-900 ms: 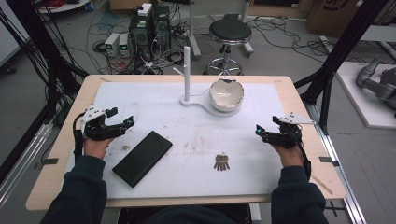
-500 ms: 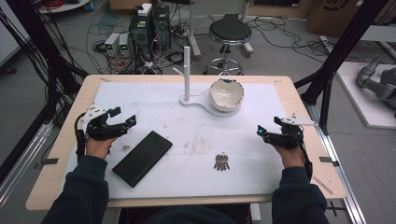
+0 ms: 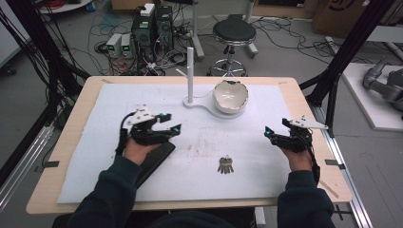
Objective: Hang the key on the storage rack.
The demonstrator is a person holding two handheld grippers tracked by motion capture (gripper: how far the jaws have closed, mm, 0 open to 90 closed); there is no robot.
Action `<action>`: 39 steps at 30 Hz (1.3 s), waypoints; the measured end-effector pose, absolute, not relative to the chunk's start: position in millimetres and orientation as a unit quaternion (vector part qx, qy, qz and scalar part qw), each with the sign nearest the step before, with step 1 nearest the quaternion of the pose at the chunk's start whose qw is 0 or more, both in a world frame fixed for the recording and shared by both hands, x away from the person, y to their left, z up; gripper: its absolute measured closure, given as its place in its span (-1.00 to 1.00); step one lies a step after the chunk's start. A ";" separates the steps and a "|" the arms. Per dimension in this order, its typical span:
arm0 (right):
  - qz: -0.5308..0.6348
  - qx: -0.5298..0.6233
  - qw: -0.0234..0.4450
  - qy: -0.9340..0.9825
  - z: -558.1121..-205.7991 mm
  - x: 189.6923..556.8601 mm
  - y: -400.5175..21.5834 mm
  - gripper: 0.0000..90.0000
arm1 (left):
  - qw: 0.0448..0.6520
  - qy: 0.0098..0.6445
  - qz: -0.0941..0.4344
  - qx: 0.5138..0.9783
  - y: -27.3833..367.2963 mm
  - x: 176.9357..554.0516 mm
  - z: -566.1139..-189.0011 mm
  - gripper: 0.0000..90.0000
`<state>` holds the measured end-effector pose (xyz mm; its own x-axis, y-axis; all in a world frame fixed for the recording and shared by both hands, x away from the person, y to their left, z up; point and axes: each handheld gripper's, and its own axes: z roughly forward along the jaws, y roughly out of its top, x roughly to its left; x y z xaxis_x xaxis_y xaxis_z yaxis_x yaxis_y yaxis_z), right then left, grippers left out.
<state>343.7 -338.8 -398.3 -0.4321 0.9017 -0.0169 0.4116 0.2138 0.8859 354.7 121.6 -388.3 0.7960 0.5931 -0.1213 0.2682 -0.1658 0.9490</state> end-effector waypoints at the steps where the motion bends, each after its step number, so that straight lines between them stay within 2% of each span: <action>1: 0.434 0.452 0.282 0.727 -398.3 342.9 -338.9 -0.54 | 0.577 0.277 0.126 0.758 108.0 355.5 -390.2 0.06; 10: 0.435 0.455 0.282 0.724 -398.3 342.0 -341.6 -0.54 | 0.528 0.248 0.041 0.811 22.4 362.3 -422.6 0.31; 18: 0.436 0.455 0.282 0.724 -398.4 341.5 -343.0 -0.54 | 0.509 0.238 0.006 0.827 -12.4 361.7 -437.5 0.37; 25: 0.437 0.457 0.281 0.722 -398.6 341.5 -344.7 -0.54 | 0.480 0.238 -0.009 0.844 -22.6 360.2 -446.4 0.47; 29: 0.438 0.455 0.281 0.723 -399.0 341.9 -344.6 -0.54 | 0.456 0.251 -0.023 0.853 -23.2 361.3 -450.0 0.61; 30: 0.441 0.450 0.282 0.724 -398.8 341.6 -343.8 -0.54 | 0.453 0.254 -0.027 0.854 -23.7 361.1 -450.8 0.72; 31: 0.441 0.450 0.282 0.724 -398.8 341.6 -343.8 -0.54 | 0.452 0.254 -0.032 0.855 -23.4 361.2 -450.8 0.72; 34: 0.442 0.449 0.282 0.724 -398.5 341.3 -343.0 -0.54 | 0.460 0.251 -0.036 0.851 -22.3 361.3 -448.9 0.92; 39: 0.440 0.452 0.282 0.723 -398.8 341.0 -344.3 -0.54 | 0.483 0.246 -0.035 0.840 -15.4 361.0 -440.7 0.95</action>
<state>341.0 -344.3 -398.8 -0.4328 0.9014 -0.0097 0.4062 0.2047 0.8906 361.0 -15.4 -440.7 0.8766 0.3794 -0.2961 0.4468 -0.4131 0.7935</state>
